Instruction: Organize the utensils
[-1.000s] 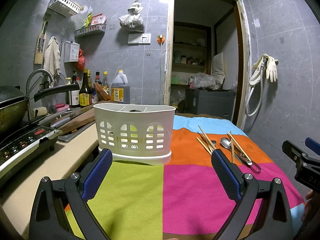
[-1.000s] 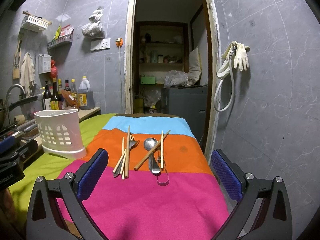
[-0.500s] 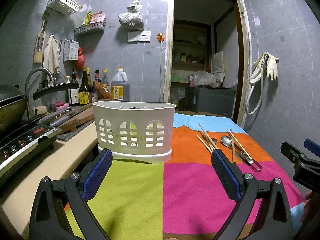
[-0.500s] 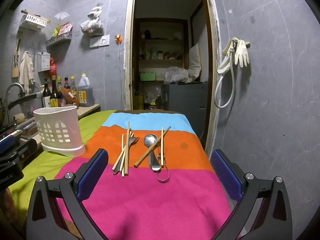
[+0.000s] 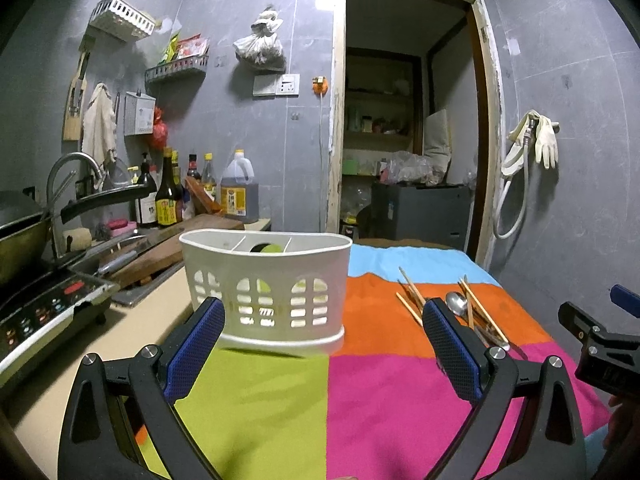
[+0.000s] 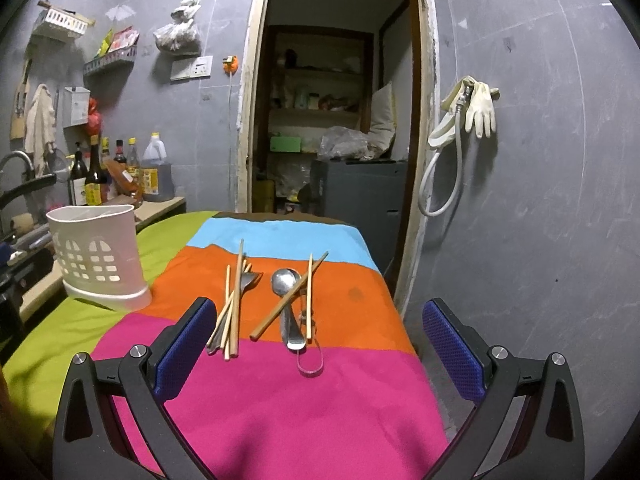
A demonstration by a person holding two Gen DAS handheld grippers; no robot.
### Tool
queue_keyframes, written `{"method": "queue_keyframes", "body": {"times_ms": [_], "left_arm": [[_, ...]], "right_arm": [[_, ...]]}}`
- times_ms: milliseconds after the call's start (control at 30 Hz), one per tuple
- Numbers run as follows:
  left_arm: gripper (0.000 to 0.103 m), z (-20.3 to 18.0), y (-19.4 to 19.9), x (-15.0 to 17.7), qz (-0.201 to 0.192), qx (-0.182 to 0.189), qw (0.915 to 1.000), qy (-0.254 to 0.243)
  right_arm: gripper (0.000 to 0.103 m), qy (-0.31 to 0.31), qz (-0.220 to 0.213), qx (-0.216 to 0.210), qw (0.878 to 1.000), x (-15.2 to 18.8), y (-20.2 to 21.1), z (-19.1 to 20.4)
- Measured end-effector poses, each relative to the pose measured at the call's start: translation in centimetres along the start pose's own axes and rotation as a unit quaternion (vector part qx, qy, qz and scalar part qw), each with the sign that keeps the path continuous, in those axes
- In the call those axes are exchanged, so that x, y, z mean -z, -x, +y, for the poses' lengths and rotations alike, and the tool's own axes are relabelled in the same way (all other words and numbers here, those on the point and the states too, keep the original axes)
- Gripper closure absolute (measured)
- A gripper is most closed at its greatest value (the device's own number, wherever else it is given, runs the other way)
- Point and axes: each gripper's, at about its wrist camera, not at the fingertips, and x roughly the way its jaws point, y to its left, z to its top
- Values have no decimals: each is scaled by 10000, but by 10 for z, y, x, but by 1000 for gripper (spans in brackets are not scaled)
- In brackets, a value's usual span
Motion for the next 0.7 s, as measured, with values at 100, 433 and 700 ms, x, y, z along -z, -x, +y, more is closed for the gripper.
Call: {"method": "queue_keyframes", "body": {"times_ms": [100,433,700], "left_arm": [[6,-3,-8,-9,29,68,10000,-9],[6,-27,-33,-36,54,382,9989,-266],[6,-50,-70,-49,505,883,9936,-483]], "right_arm": [[0,58,-23,25,10000,-7,-3,-1],[0,210,-187,210,9994,-29,-17,-4],[0,348,-91,-178,9992,-43,-43,-19]]}}
